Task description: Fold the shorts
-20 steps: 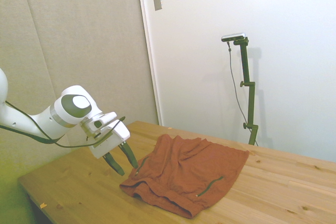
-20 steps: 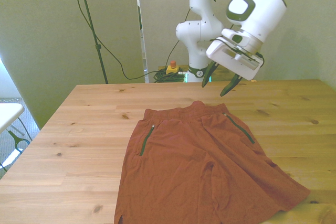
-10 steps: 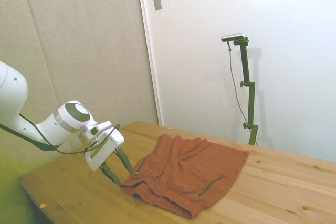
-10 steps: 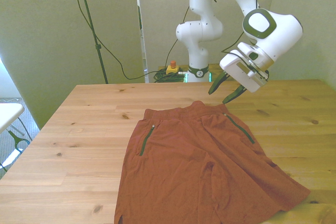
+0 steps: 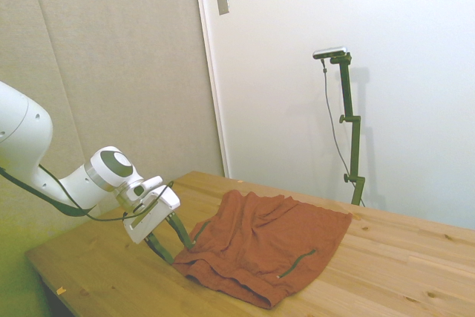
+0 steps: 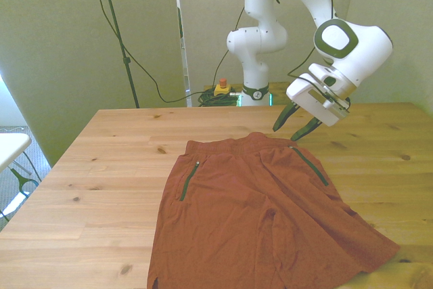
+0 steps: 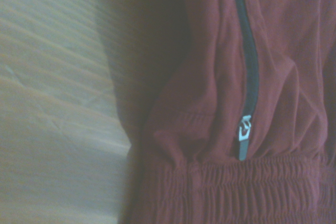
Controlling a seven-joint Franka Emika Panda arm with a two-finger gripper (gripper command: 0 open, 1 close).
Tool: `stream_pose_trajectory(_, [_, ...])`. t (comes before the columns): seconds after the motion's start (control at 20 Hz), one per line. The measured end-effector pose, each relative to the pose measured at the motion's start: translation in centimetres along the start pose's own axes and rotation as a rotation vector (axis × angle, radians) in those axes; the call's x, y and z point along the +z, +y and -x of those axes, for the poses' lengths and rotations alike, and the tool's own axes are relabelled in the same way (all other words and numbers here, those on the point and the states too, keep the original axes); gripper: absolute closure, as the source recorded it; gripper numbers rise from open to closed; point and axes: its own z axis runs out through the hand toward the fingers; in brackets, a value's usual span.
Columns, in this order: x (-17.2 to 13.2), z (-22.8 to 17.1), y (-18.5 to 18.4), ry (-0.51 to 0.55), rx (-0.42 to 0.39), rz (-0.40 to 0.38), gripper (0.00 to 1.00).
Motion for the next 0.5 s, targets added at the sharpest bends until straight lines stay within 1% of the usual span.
stream_pose_trajectory(0.35, [-2.8, 0.5, 0.1, 0.039, 0.001, -0.038, 0.00])
stream_pose_trajectory(0.5, [-2.3, 0.4, 0.2, 0.033, 0.004, -0.036, 0.00])
